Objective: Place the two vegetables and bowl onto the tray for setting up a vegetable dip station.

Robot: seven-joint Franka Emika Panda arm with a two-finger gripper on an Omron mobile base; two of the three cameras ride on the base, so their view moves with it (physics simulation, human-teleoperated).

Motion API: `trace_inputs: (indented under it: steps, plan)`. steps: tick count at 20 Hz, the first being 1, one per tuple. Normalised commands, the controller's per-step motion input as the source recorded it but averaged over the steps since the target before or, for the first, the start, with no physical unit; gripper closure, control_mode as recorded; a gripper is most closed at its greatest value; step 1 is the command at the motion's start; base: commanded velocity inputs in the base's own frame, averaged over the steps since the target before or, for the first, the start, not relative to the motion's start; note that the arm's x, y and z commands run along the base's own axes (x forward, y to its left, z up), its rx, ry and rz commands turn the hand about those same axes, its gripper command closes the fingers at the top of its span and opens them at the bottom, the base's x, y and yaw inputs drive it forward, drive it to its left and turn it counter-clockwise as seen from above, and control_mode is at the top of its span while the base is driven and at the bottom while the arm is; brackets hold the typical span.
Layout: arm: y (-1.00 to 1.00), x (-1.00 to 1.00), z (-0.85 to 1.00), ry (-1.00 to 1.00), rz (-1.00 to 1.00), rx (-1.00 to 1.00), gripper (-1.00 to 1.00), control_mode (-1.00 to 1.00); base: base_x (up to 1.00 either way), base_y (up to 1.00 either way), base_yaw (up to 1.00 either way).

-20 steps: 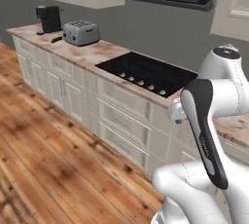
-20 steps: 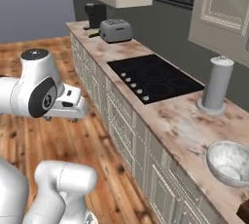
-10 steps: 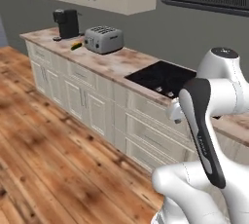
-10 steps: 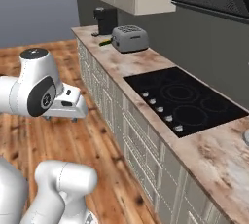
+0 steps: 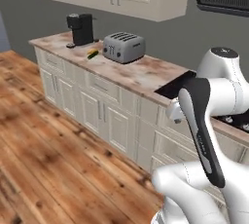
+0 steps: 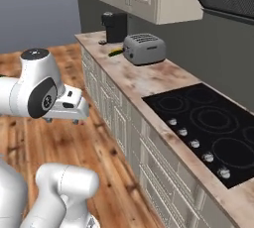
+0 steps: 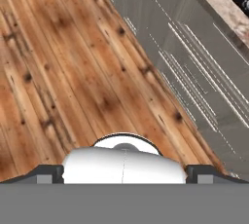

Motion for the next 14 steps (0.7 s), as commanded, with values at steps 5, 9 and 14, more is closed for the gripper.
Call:
trace_inputs:
  steps: [5, 9, 14]
  plan:
    - [0.00, 0.00, 0.00, 0.00, 0.00, 0.00, -1.00, 1.00, 0.62, 0.66, -0.09]
    - [0.00, 0.00, 0.00, 0.00, 0.00, 0.00, -1.00, 1.00, 0.51, 0.61, -0.06]
    - [0.00, 0.00, 0.00, 0.00, 0.00, 0.00, -1.00, 1.00, 0.56, 0.63, -0.06]
